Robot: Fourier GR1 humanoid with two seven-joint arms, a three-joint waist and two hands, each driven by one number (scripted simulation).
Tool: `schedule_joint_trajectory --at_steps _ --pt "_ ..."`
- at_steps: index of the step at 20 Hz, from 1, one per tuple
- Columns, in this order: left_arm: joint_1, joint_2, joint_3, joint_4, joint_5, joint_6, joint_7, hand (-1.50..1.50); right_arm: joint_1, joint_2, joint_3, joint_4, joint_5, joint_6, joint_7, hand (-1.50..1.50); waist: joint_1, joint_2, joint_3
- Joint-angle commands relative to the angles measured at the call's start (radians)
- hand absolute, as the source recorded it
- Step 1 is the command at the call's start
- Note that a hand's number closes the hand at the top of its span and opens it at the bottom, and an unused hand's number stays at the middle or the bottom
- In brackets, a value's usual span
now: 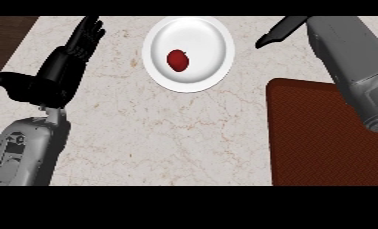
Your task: Pick the tomato from the tray and place it in the plate
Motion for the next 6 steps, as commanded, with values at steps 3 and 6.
schedule_joint_trajectory --at_steps 3,6 --pt "0.008 -0.019 -0.025 -0.03 -0.013 0.009 0.011 0.0 0.039 -0.049 0.008 -0.011 0.014 0.055 -0.078 -1.5 0.012 0.0 0.002" --pt "-0.005 -0.003 -0.002 -0.016 -0.008 0.005 0.002 0.0 0.039 -0.071 0.013 -0.024 0.024 0.016 -0.087 -1.5 0.017 0.007 0.001"
